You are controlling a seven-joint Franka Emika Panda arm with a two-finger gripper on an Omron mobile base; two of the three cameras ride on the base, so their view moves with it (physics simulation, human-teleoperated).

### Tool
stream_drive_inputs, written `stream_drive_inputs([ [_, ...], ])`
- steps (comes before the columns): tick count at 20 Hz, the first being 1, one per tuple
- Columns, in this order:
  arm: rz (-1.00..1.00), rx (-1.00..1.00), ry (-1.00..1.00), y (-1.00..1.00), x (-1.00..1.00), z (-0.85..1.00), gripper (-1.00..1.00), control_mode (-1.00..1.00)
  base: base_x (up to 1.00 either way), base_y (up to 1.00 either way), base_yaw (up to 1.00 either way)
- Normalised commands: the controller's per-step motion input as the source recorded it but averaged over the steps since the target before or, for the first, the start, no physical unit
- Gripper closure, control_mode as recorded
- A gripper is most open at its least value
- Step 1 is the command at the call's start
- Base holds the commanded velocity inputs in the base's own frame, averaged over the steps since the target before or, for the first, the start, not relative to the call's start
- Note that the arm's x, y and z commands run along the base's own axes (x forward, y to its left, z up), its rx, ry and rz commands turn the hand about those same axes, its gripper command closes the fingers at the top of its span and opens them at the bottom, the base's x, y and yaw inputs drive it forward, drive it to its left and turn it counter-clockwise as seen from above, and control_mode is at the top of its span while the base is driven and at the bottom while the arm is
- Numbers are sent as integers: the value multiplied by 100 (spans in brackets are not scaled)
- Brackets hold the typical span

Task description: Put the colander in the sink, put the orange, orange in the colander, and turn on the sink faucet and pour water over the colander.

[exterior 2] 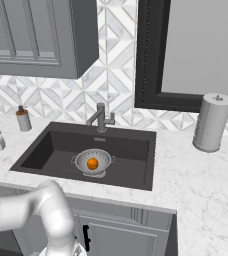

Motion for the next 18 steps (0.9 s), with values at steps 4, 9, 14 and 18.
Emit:
stream_drive_inputs([
  [4, 0, 0, -1, -78, -12, 12, 100, -100, 0, 0, 0],
  [9, -1, 0, -1, -85, -11, 5, 100, -100, 0, 0, 0],
  [14, 0, 0, -2, -81, -1, 10, 100, -100, 0, 0, 0],
  [18, 0, 0, -2, -65, 0, 4, 100, -100, 0, 0, 0],
])
